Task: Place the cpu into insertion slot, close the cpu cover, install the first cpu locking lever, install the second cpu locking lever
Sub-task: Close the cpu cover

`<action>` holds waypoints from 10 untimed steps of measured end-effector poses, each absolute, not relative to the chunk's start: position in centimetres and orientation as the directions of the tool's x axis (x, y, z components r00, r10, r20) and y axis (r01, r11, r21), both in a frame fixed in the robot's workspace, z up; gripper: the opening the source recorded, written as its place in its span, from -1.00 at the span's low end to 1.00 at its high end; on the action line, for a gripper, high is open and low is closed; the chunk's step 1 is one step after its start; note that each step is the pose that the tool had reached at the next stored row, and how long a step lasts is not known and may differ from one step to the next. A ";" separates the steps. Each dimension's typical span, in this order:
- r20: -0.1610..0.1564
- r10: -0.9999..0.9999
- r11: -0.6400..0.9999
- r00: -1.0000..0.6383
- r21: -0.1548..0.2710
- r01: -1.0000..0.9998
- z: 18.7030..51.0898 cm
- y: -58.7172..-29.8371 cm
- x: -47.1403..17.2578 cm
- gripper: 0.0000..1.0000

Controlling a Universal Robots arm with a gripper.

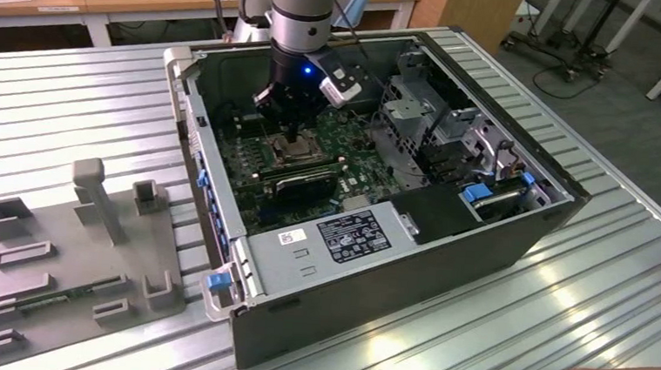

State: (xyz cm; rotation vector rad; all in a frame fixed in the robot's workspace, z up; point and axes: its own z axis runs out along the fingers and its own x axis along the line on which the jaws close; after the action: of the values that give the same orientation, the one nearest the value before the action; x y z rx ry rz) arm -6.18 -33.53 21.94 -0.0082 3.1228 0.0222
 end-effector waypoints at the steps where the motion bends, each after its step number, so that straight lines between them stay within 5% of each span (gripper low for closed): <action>1: -0.019 -0.005 1.000 -1.000 0.014 -0.005 21.9 -33.5 -6.2 -0.79; 10: -0.013 -0.005 1.000 -1.000 0.014 -0.005 21.9 -33.5 -6.2 -0.79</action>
State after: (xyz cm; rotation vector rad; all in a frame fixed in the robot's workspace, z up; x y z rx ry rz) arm -6.19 -33.53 21.93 -0.0082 3.1288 0.0223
